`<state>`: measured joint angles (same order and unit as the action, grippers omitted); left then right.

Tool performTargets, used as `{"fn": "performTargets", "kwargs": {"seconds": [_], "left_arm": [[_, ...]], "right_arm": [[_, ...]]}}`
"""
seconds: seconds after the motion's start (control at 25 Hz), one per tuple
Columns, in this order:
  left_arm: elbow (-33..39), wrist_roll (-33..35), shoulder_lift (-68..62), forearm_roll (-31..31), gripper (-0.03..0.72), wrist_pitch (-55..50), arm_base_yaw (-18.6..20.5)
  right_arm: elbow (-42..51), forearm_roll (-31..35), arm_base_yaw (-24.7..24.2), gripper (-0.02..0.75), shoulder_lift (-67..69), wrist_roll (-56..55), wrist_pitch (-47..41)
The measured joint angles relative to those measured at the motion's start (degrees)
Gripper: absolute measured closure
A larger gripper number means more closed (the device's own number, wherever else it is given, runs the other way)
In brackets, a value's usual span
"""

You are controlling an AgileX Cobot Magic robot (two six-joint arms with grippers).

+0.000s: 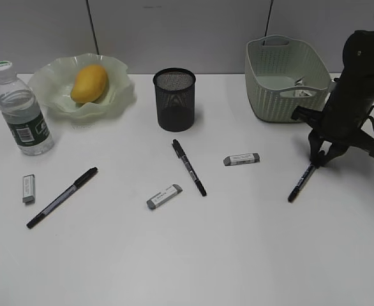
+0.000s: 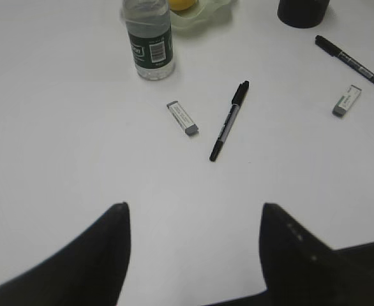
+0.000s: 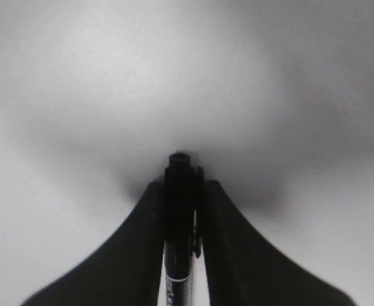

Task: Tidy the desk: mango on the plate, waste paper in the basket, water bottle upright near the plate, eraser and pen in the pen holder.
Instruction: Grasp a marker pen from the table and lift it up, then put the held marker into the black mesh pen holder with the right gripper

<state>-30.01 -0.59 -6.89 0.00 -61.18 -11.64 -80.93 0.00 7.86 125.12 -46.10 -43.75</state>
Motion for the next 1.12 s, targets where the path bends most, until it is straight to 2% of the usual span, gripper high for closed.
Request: {"fn": "performTargets", "kwargs": {"seconds": [0.36, 0.64, 0.92, 1.12], "left_arm": [[0.00, 0.00, 0.00, 0.00, 0.217, 0.00, 0.00], [0.00, 0.00, 0.00, 0.00, 0.220, 0.00, 0.00], [0.00, 0.00, 0.00, 0.00, 0.221, 0.00, 0.00], [0.00, 0.00, 0.00, 0.00, 0.221, 0.00, 0.00]], "right_arm": [[0.50, -0.44, 0.81, 0.585, -2.02, 11.84, -1.52], [0.36, -1.68, 7.01, 0.585, -9.02, 16.80, 1.30], [-6.41, -1.88, 14.87, 0.585, -12.21, 20.64, 10.78], [-10.18, -3.07, 19.09, 0.585, -12.21, 21.11, 25.69]]}}
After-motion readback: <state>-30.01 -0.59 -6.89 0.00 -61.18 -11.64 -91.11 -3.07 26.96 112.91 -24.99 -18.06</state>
